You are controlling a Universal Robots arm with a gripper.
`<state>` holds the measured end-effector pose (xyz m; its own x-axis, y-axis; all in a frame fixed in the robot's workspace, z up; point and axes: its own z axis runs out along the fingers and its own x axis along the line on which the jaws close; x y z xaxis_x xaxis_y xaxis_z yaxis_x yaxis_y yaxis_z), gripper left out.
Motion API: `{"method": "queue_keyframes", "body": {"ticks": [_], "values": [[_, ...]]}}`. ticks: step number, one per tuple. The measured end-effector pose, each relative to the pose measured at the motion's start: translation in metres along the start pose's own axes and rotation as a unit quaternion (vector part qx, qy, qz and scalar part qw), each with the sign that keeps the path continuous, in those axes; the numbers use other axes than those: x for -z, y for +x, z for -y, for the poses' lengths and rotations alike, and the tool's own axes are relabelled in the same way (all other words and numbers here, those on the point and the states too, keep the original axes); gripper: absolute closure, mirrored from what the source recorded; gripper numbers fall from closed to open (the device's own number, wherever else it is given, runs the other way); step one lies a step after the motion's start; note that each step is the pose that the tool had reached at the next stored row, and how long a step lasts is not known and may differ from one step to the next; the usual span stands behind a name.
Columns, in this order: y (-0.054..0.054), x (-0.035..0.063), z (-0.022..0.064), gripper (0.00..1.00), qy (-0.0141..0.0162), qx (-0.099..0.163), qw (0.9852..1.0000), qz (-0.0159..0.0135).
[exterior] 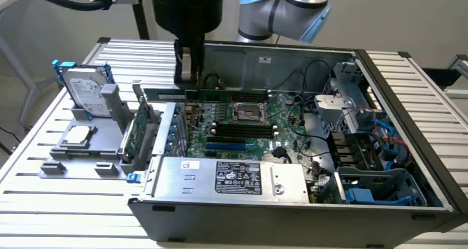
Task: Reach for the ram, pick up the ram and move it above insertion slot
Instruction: 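Pick up the ram and move it above insertion slot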
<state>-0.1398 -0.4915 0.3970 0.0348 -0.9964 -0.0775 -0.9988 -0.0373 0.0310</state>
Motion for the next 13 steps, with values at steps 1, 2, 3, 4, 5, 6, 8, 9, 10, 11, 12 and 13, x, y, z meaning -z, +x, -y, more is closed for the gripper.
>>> {"method": "queue_keyframes", "body": {"ticks": [1, 2, 3, 4, 5, 6, 8, 9, 10, 11, 12, 13], "values": [[-0.001, -0.0001, 0.0048, 0.86, 0.0, 0.0, 1.0, 0.0], [-0.001, -0.0002, 0.0093, 0.86, 0.0, 0.0, 1.0, 0.0], [-0.002, -0.0005, 0.0139, 0.86, 0.0, 0.0, 1.0, 0.0001], [-0.004, -0.001, 0.0184, 0.86, 0.0, 0.0, 1.0, 0.0001], [-0.005, -0.0016, 0.0233, 0.86, 0.0, 0.0, 1.0, 0.0001], [-0.007, -0.0022, 0.0274, 0.86, 0.0, 0.0, 1.0, 0.0001], [-0.01, -0.0038, 0.036, 0.86, 0.0, 0.0, 1.0, 0.0], [-0.013, -0.005, 0.0397, 0.86, 0.0, 0.0, 1.0, 0.0001], [-0.015, -0.0062, 0.0431, 0.86, -0.0001, 0.0, 1.0, 0.0], [-0.018, -0.0075, 0.0461, 0.86, -0.0001, 0.0, 1.0, 0.0], [-0.021, -0.0088, 0.0492, 0.86, -0.0001, 0.0, 1.0, -0.0001], [-0.025, -0.0103, 0.0524, 0.86, -0.0001, 0.0, 1.0, 0.0]]}}
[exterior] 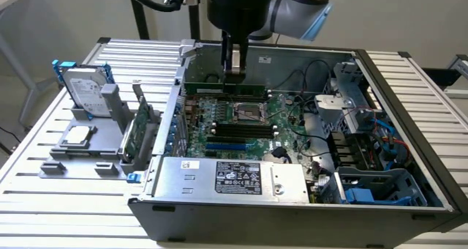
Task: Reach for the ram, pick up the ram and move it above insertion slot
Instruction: 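Pick up the ram and move it above insertion slot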
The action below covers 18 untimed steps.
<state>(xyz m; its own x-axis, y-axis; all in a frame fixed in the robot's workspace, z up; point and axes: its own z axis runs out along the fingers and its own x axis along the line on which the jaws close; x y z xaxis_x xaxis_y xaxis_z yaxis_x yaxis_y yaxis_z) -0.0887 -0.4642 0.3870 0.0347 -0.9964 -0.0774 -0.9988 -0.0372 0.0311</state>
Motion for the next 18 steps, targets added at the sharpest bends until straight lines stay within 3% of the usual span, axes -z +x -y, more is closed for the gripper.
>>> {"method": "queue_keyframes", "body": {"ticks": [9, 18], "values": [[-0.033, -0.0125, 0.0213, 0.86, 0.0, 0.0, 1.0, -0.0004], [-0.07, -0.0233, 0.0349, 0.86, -0.0001, 0.0, 1.0, -0.0017]]}}
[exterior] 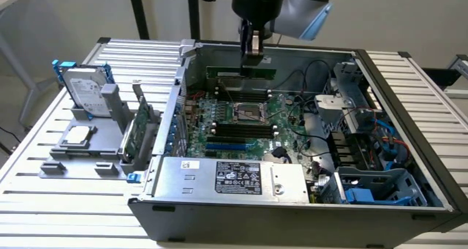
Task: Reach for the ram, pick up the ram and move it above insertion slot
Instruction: 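Pick up the ram and move it above insertion slot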
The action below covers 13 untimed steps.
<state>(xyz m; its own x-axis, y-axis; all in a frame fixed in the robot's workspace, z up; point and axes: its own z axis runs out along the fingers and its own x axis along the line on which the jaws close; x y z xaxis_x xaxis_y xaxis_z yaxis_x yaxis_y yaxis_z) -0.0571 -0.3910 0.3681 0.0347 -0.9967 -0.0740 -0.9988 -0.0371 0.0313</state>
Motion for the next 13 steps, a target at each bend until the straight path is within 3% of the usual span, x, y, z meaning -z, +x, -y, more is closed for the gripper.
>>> {"method": "queue_keyframes", "body": {"ticks": [6, 13], "values": [[-0.017, -0.0041, 0.0046, 0.86, -0.0001, 0.0, 1.0, -0.002], [-0.018, -0.0042, 0.0047, 0.86, -0.0001, 0.0, 1.0, -0.0022]]}}
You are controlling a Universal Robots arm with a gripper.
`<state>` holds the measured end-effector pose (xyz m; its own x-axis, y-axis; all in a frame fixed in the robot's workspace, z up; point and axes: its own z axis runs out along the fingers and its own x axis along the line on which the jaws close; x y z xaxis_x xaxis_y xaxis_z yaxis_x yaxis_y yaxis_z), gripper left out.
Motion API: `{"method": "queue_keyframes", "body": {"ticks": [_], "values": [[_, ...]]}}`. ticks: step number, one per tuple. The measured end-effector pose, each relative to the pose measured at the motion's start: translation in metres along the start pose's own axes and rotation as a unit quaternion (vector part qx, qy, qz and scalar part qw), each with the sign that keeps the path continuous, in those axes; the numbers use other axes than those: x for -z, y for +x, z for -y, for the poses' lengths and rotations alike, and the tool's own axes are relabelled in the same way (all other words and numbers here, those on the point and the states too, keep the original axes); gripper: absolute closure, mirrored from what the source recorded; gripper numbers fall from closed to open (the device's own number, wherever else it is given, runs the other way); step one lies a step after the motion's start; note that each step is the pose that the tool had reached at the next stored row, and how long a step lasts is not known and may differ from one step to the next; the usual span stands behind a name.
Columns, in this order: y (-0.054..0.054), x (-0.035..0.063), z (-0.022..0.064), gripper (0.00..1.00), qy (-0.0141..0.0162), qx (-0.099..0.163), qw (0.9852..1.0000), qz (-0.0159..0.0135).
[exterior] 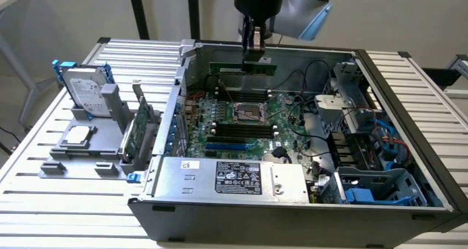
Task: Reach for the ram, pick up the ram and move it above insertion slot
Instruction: 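Pick up the ram and move it above insertion slot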
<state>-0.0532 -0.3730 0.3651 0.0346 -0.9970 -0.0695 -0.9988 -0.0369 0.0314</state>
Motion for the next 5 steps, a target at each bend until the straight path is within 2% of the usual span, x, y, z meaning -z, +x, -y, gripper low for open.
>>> {"method": "queue_keyframes", "body": {"ticks": [5], "values": [[0.0, 0.0, 0.0, 0.86, 0.0, 0.0, 1.0, 0.0]]}}
